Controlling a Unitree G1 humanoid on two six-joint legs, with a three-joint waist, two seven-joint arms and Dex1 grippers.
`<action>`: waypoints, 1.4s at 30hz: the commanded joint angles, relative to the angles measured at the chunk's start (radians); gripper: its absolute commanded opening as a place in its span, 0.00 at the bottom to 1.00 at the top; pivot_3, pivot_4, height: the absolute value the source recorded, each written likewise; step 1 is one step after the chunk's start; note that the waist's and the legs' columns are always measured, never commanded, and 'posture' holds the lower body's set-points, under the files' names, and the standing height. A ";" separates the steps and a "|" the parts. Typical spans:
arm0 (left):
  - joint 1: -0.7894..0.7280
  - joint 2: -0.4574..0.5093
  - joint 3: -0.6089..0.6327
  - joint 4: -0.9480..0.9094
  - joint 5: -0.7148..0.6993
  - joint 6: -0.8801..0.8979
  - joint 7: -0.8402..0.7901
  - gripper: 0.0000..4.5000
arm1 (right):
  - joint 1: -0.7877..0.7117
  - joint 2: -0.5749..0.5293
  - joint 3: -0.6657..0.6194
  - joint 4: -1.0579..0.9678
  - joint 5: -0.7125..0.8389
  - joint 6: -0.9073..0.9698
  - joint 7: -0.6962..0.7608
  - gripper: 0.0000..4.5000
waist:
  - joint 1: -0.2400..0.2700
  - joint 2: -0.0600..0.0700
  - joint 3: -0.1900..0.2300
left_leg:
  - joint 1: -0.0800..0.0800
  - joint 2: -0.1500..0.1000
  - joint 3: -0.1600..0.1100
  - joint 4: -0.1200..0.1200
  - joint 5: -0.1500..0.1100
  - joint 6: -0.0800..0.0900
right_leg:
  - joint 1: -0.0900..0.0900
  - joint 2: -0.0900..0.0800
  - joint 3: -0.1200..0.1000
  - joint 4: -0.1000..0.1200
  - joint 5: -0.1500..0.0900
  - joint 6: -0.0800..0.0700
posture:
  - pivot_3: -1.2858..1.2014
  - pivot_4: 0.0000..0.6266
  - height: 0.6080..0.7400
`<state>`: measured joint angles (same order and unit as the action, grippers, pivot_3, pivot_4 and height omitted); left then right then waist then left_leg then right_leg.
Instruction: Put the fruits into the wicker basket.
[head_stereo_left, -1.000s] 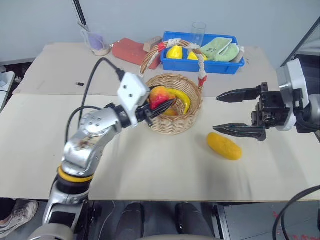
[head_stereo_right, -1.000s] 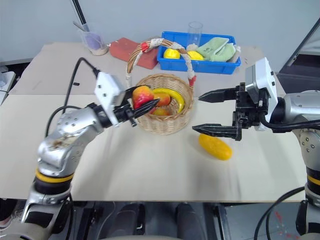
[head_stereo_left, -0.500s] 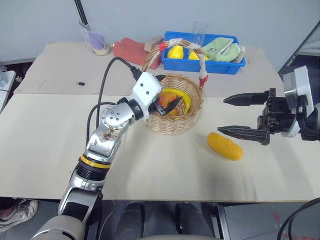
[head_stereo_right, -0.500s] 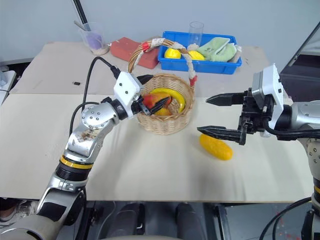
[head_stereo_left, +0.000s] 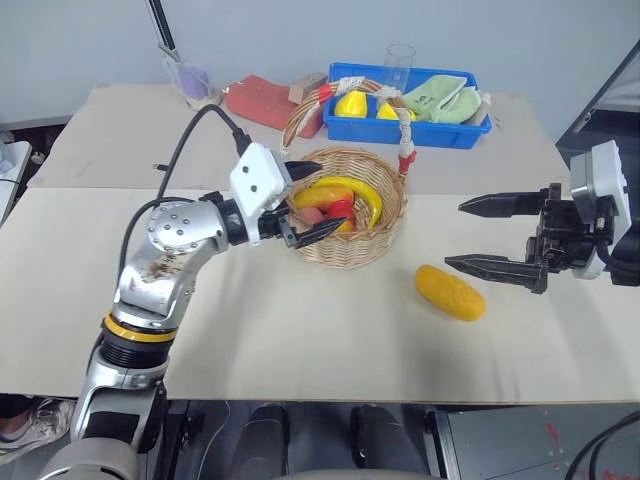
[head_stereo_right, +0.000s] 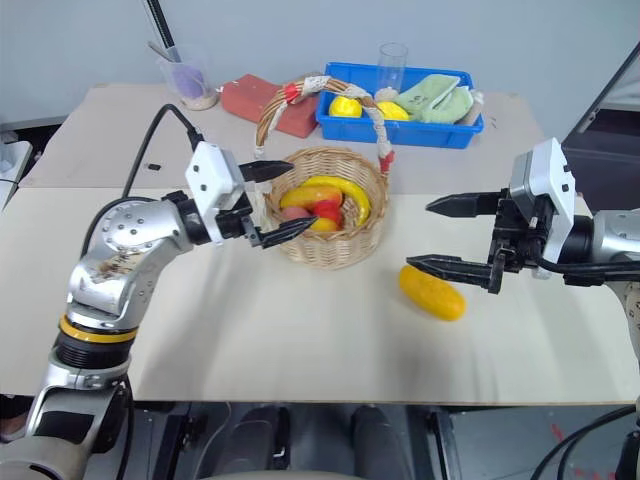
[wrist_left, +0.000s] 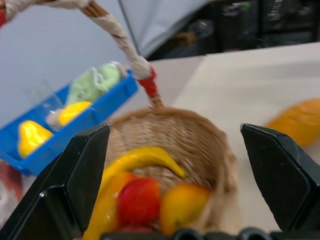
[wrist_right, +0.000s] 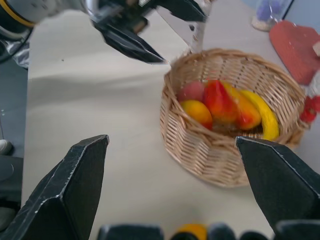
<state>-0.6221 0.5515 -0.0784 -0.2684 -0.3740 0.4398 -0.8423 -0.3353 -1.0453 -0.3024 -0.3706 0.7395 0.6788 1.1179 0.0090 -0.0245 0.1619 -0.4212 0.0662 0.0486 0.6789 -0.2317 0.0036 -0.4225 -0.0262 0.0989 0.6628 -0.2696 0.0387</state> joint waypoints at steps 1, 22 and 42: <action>0.007 0.049 0.055 -0.082 -0.111 0.065 -0.072 0.99 | 0.026 -0.020 -0.054 -0.018 -0.032 -0.045 -0.003 1.00 | 0.000 0.000 0.000 | 0.000 0.000 0.000 0.000 0.000 0.000 | 0.000 0.000 0.000 0.000 0.000 0.000 | 0.52 0.24 0.94; 0.091 0.215 0.068 -0.128 -0.166 0.088 -0.212 0.99 | 0.188 -0.007 -0.007 -0.062 -0.182 -0.116 -0.060 1.00 | -0.003 0.000 0.000 | 0.000 0.000 0.000 0.000 0.000 0.000 | 0.000 0.000 0.000 0.000 0.000 0.001 | 0.52 0.24 0.94; 0.200 0.279 0.065 -0.184 -0.162 0.044 -0.317 0.99 | 0.123 0.044 0.300 0.101 -0.420 -0.061 -0.177 1.00 | -0.009 0.000 0.000 | 0.000 0.000 0.001 0.000 0.000 0.000 | 0.000 0.000 0.000 0.000 -0.001 0.001 | 0.52 0.24 0.94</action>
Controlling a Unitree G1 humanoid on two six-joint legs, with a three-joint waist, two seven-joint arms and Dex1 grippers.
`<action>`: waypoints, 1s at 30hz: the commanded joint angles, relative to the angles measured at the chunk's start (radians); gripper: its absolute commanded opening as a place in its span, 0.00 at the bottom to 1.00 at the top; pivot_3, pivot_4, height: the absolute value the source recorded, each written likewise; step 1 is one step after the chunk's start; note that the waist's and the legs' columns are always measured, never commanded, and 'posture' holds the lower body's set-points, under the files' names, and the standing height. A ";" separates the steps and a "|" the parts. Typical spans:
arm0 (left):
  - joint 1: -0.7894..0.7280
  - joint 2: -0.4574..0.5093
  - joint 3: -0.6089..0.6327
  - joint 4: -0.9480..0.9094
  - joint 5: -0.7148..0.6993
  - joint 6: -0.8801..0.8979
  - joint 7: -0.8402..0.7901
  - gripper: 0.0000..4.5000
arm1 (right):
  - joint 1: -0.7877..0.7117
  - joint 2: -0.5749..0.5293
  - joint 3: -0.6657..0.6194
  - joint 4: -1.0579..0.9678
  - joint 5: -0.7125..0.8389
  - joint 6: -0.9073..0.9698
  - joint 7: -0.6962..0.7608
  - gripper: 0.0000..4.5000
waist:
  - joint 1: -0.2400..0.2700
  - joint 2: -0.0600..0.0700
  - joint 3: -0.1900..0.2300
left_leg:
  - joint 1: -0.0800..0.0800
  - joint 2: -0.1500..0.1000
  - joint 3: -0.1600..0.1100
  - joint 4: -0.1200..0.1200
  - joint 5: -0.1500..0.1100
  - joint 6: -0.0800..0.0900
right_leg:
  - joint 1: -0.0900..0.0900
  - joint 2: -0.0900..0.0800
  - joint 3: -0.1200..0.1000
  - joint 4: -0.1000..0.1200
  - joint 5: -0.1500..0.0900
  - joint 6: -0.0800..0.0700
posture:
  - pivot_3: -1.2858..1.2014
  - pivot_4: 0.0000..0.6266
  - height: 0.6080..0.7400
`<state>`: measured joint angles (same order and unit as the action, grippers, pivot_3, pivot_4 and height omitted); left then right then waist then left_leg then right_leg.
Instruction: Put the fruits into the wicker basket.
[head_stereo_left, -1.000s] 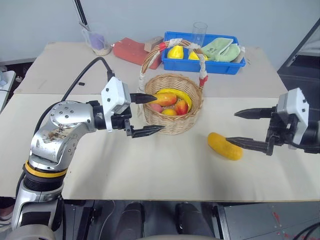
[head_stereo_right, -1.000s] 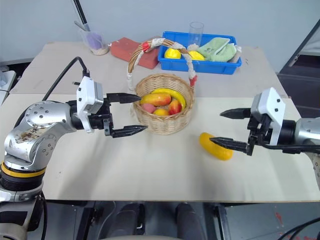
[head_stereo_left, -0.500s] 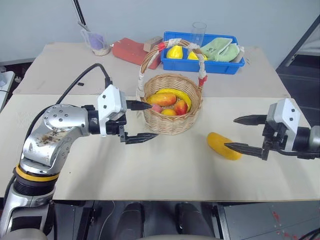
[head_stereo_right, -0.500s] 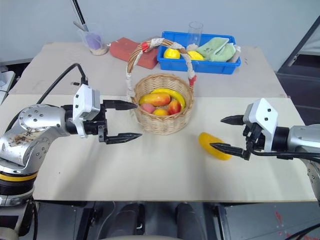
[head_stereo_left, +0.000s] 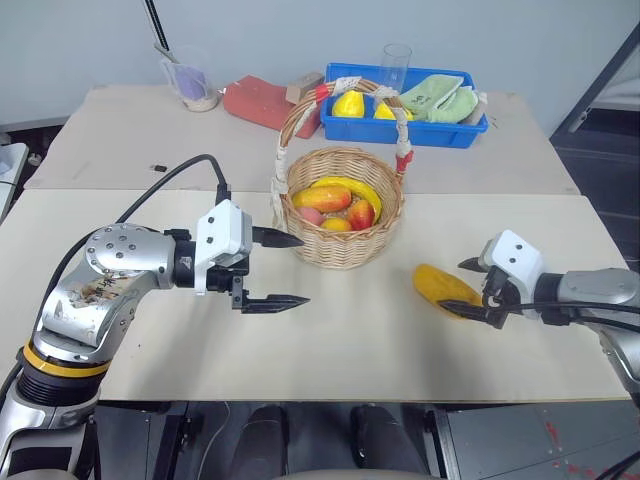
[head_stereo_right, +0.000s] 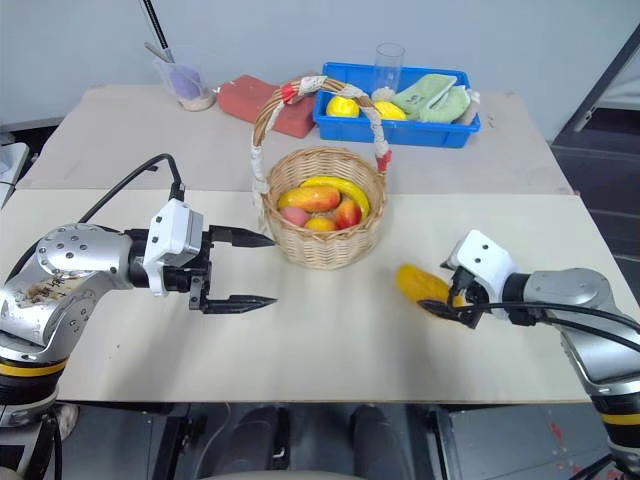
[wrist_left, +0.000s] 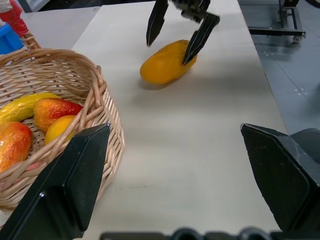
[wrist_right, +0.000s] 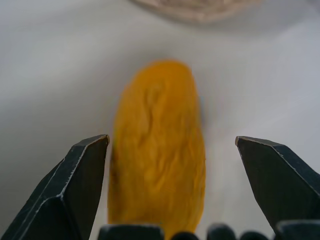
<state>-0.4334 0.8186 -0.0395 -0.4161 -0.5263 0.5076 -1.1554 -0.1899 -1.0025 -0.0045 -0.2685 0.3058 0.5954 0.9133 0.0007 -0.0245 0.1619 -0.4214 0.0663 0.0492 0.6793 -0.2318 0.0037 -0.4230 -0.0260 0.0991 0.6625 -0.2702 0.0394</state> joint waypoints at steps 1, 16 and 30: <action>0.021 0.012 0.031 -0.041 -0.010 -0.029 -0.003 0.99 | -0.023 0.003 0.010 0.001 0.017 0.026 0.039 1.00 | 0.000 0.000 0.000 | 0.000 0.000 0.000 0.000 0.000 0.000 | 0.000 0.000 0.000 0.000 0.000 0.000 | 0.52 0.24 0.94; 0.140 0.013 0.165 -0.077 -0.058 -0.027 0.063 1.00 | -0.095 0.023 -0.036 -0.125 0.127 0.112 0.100 0.58 | -0.011 0.000 0.000 | 0.000 0.000 0.000 0.000 0.000 0.000 | 0.000 0.000 0.000 0.001 0.000 0.000 | 0.52 0.24 0.94; 0.292 0.003 0.364 -0.186 -0.165 0.013 0.209 1.00 | -0.608 0.391 0.180 0.157 0.061 0.083 -0.066 0.58 | -0.007 0.000 0.000 | -0.001 0.000 0.000 0.000 0.000 0.000 | -0.001 -0.002 -0.002 0.000 0.000 0.000 | 0.52 0.24 0.94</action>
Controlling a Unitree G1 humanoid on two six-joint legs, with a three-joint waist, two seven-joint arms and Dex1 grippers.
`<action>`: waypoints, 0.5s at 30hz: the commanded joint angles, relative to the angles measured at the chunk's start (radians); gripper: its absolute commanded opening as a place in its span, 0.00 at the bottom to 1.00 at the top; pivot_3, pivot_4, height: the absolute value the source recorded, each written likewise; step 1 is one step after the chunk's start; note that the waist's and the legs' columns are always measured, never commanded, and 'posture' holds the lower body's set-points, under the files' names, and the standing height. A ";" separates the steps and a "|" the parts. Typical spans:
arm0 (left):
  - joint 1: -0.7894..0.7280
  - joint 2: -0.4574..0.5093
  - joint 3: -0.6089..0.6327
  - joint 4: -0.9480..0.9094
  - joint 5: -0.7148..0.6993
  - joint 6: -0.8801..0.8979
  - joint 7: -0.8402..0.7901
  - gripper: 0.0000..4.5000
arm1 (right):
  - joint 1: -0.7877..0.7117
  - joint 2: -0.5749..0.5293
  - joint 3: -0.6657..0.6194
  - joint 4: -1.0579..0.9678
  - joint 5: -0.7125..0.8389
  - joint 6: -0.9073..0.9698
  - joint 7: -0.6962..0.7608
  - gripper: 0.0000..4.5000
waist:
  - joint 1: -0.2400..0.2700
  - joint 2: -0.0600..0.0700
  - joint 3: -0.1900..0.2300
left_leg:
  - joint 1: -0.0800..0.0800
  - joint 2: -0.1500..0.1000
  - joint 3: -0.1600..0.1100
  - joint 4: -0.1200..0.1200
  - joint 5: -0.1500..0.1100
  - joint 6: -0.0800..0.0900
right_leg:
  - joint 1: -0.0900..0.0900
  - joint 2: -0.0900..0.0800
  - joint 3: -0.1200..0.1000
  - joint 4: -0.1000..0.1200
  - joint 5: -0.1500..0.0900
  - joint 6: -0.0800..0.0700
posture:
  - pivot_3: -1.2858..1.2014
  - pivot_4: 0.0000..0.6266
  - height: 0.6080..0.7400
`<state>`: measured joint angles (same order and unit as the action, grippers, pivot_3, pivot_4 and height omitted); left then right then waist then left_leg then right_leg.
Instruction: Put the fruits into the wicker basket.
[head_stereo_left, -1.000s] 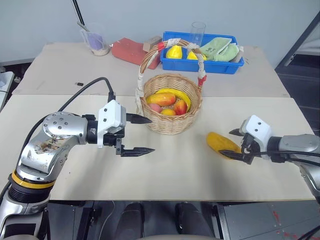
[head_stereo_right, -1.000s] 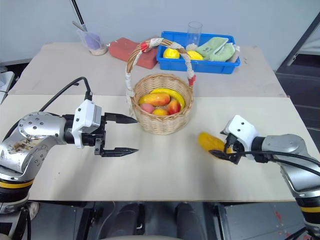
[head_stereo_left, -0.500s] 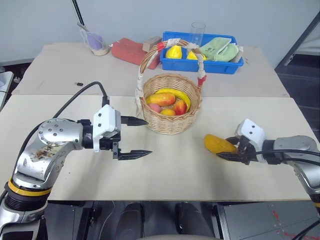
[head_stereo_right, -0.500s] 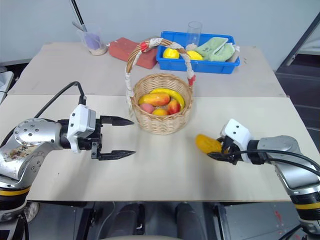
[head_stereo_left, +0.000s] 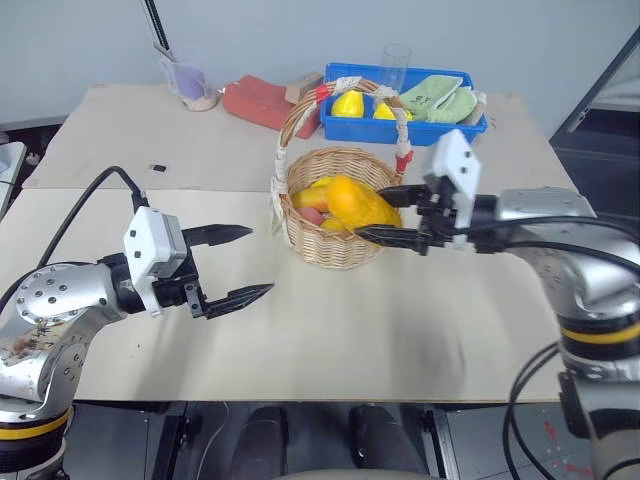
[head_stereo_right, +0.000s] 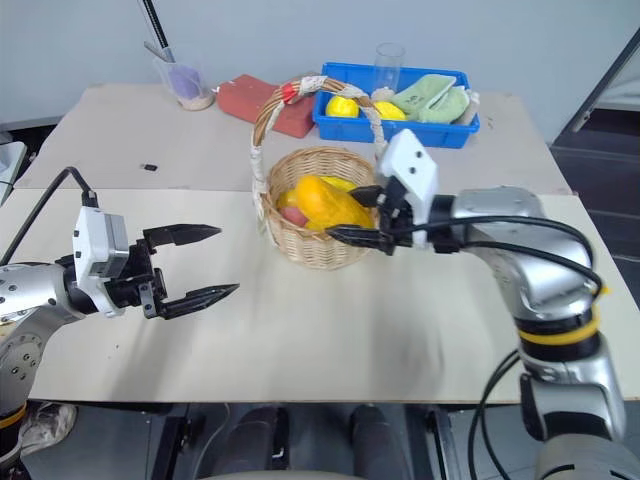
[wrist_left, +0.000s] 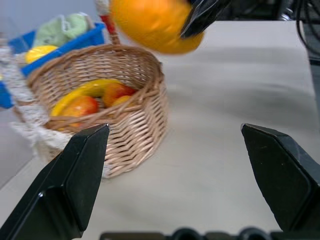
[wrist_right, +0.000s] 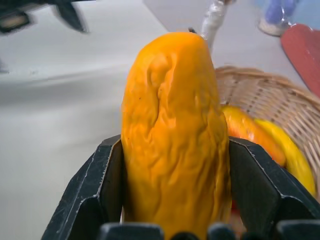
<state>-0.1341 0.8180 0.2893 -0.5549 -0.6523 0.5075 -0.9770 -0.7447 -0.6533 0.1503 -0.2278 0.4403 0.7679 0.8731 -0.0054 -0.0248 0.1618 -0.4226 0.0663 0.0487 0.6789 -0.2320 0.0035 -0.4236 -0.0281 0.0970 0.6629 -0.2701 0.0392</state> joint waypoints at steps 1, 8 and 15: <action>-0.007 0.003 0.039 -0.053 -0.049 0.018 0.043 1.00 | -0.076 0.070 0.036 0.171 -0.098 -0.115 -0.038 0.58 | -0.003 0.000 0.000 | 0.000 0.000 0.000 0.000 0.000 0.000 | 0.000 0.000 0.000 0.000 0.000 0.000 | 0.52 0.24 0.94; -0.004 0.010 0.038 -0.067 -0.069 0.025 0.085 1.00 | -0.133 0.167 0.020 0.308 -0.155 -0.194 -0.073 0.87 | -0.010 0.000 0.000 | 0.001 0.001 0.000 -0.001 0.000 0.000 | -0.001 0.001 0.000 0.001 0.000 0.000 | 0.52 0.24 0.94; -0.026 0.015 0.022 -0.051 -0.067 0.020 0.097 1.00 | -0.127 0.184 -0.008 0.295 -0.161 -0.192 -0.076 1.00 | -0.009 0.000 0.000 | 0.000 0.001 0.000 -0.001 0.000 0.000 | -0.002 0.001 0.000 0.001 0.000 0.000 | 0.52 0.24 0.94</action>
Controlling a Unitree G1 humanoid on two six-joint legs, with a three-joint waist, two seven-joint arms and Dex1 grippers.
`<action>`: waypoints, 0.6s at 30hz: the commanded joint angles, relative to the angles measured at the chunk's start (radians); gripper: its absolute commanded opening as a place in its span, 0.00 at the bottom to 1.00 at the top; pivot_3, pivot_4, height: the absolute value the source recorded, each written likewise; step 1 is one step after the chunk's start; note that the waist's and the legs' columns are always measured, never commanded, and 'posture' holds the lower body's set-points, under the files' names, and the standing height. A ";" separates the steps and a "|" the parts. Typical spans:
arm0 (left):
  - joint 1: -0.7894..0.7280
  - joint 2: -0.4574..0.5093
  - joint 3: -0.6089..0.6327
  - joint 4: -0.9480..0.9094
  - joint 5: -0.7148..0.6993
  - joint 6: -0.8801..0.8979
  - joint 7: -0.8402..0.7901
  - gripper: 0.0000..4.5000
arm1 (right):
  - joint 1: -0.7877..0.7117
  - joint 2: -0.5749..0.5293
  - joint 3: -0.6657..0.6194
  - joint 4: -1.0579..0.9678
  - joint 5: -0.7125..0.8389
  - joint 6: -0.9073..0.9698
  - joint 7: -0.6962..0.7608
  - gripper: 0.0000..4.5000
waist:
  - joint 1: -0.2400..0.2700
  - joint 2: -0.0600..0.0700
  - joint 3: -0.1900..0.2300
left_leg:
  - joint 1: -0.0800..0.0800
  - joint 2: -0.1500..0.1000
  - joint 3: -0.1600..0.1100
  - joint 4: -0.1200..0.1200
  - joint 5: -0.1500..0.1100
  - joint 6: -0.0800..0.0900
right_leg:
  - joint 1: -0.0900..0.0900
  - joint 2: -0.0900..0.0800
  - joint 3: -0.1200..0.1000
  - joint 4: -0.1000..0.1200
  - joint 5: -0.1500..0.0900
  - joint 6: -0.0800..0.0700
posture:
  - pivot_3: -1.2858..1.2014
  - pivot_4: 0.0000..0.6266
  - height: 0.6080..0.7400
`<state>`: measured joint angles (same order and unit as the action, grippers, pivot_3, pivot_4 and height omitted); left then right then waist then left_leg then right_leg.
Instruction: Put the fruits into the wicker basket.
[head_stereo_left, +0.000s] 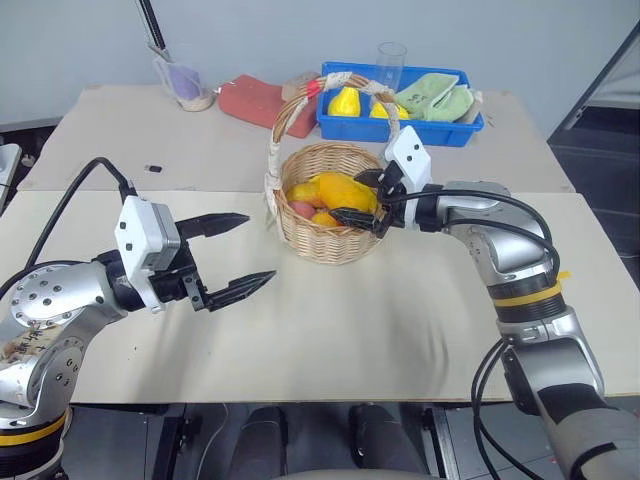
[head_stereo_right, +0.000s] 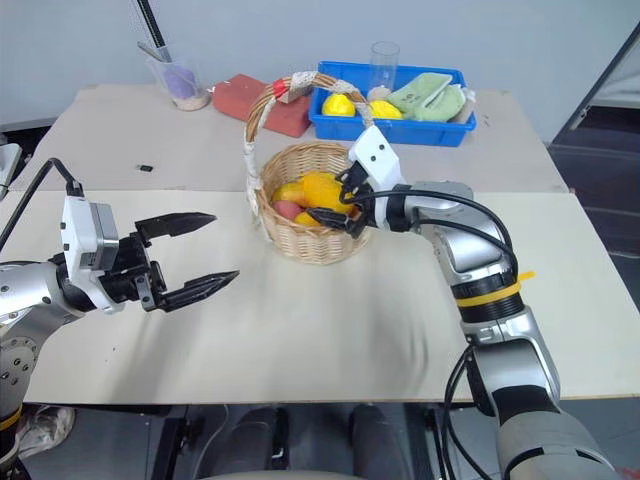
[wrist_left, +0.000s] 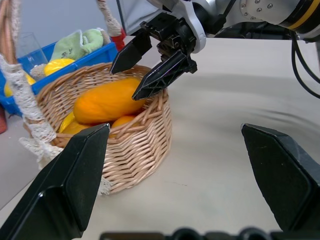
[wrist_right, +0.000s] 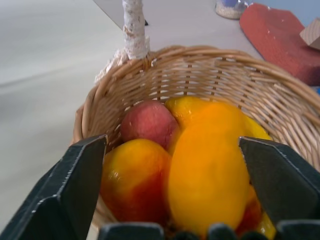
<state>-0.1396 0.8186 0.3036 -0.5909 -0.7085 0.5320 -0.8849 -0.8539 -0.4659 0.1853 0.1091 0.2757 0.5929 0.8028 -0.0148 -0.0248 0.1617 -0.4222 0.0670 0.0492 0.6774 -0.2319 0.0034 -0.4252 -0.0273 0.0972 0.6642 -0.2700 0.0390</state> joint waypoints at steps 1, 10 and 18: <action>-0.026 0.014 0.005 -0.011 -0.010 -0.005 0.006 1.00 | -0.012 -0.009 -0.049 -0.056 0.010 -0.010 -0.001 1.00 | 0.001 0.000 0.000 | 0.000 0.000 0.000 0.000 0.000 0.000 | 0.000 0.000 0.000 0.000 0.000 0.000 | 0.52 0.24 0.94; -0.063 0.009 -0.019 0.016 -0.014 -0.005 -0.003 1.00 | 0.088 -0.134 -0.124 -0.282 0.122 0.061 0.114 1.00 | 0.004 0.000 0.000 | 0.000 0.000 0.000 0.000 0.000 0.000 | 0.000 0.000 0.000 0.000 0.000 0.000 | 0.52 0.24 0.94; -0.076 0.004 -0.019 0.016 -0.034 0.010 0.007 1.00 | 0.236 -0.287 -0.252 -0.386 0.172 0.073 0.124 1.00 | -0.002 0.000 0.000 | 0.000 0.000 0.000 0.000 0.000 0.000 | 0.001 0.000 0.000 -0.001 0.000 0.000 | 0.52 0.24 0.94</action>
<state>-0.1992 0.8190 0.2715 -0.5575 -0.7165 0.5371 -0.8843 -0.6128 -0.7423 -0.0184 -0.2650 0.4515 0.6871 0.9535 -0.0169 -0.0249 0.1618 -0.4217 0.0672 0.0491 0.6774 -0.2320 0.0035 -0.4244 -0.0269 0.0975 0.6637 -0.2700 0.0390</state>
